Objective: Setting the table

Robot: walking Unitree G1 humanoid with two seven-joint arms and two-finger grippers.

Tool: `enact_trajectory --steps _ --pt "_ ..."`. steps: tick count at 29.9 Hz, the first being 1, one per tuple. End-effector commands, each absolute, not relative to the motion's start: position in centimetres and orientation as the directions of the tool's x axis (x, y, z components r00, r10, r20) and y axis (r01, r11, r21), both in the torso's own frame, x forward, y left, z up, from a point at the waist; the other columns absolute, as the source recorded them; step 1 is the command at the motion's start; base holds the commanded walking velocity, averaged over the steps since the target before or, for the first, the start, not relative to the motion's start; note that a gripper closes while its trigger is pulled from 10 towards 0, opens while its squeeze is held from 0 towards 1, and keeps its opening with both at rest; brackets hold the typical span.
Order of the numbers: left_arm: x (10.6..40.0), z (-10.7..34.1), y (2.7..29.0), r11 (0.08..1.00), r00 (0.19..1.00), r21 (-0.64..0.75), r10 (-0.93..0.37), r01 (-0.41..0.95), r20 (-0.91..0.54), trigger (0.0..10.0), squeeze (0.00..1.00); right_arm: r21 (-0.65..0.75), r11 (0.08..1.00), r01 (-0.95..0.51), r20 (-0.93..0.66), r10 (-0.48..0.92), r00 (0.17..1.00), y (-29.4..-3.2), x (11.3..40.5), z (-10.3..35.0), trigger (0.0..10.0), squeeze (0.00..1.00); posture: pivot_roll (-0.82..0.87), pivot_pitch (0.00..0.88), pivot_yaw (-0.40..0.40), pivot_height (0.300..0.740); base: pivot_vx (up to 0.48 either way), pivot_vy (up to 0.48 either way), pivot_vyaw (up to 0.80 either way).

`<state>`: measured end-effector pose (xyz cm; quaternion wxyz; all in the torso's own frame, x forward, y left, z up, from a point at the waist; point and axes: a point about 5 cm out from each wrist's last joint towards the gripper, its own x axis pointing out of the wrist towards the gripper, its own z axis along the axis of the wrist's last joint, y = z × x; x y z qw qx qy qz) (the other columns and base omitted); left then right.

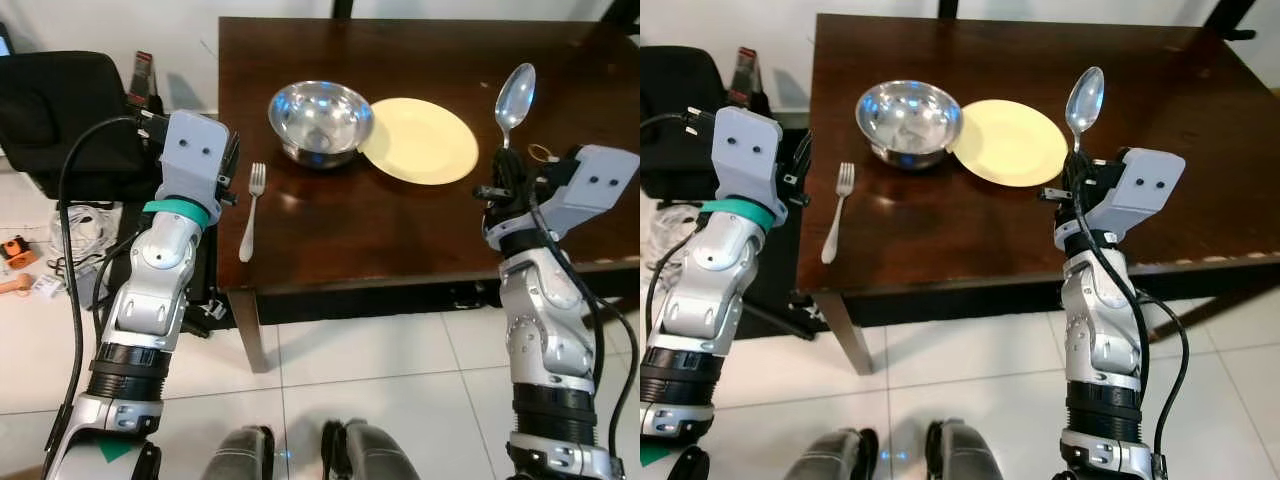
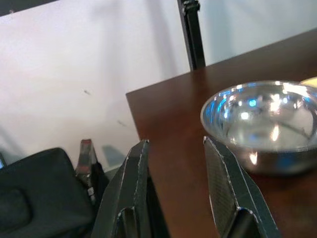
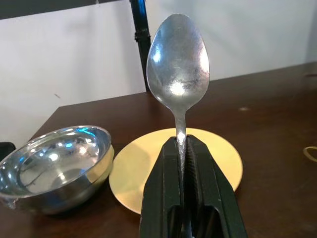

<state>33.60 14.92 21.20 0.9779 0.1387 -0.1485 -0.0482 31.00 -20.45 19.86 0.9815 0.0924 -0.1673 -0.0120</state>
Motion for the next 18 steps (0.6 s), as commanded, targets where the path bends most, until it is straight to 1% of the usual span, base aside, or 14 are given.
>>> enact_trajectory --steps 1,5,7,10,12,14,16,17,18 --pt "33.6 20.9 14.6 0.954 0.954 0.295 -0.141 0.059 0.264 10.0 0.0 0.191 0.981 -0.028 0.343 -0.04 0.938 -20.4 30.6 20.1 10.0 0.0 0.03 0.046 0.012 0.74 0.0 0.0 0.0" --pt "33.7 20.9 14.6 0.954 0.953 0.292 -0.141 0.06 0.267 10.0 0.0 0.186 0.981 -0.05 0.349 -0.018 0.937 -20.1 30.5 20.2 10.0 0.0 0.03 0.045 0.013 0.74 0.0 0.0 0.0" --pt "33.7 20.9 14.6 0.954 0.954 0.294 -0.141 0.06 0.264 10.0 0.0 0.164 0.981 -0.103 0.349 0.04 0.936 -19.5 30.4 20.3 10.0 0.0 0.03 0.045 0.009 0.74 0.0 0.0 0.0" --pt "33.7 20.9 14.6 0.953 0.954 0.296 -0.141 0.06 0.263 10.0 0.0 0.154 0.979 -0.131 0.348 0.07 0.935 -19.1 30.3 20.3 10.0 0.0 0.03 0.045 0.009 0.74 0.0 0.0 0.0" --pt "33.6 20.9 14.8 0.95 0.957 0.308 -0.14 0.058 0.253 10.0 0.0 0.132 0.96 -0.247 0.336 0.191 0.922 -17.6 29.8 20.5 10.0 0.0 0.03 0.045 0.009 0.74 0.0 0.0 0.0" --pt "33.5 21.0 15.3 0.945 0.961 0.324 -0.135 0.051 0.241 10.0 0.0 0.167 0.91 -0.379 0.304 0.318 0.898 -15.5 29.1 20.5 10.0 0.0 0.04 0.048 0.006 0.74 0.0 0.0 0.0" --pt "33.5 21.0 15.3 0.945 0.961 0.324 -0.135 0.051 0.241 10.0 0.0 0.167 0.91 -0.379 0.304 0.318 0.898 -15.5 29.1 20.5 10.0 0.0 0.04 0.048 0.006 0.74 0.0 0.0 0.0" --pt "33.5 21.1 15.6 0.944 0.962 0.327 -0.131 0.048 0.239 10.0 0.0 0.181 0.89 -0.419 0.29 0.359 0.887 -14.8 28.8 20.5 10.0 0.0 0.04 0.052 0.006 0.74 0.0 0.0 0.0" --pt "33.5 21.1 15.6 0.944 0.962 0.327 -0.131 0.048 0.239 10.0 0.0 0.181 0.89 -0.419 0.29 0.359 0.887 -14.8 28.8 20.5 10.0 0.0 0.04 0.052 0.006 0.74 0.0 0.0 0.0"
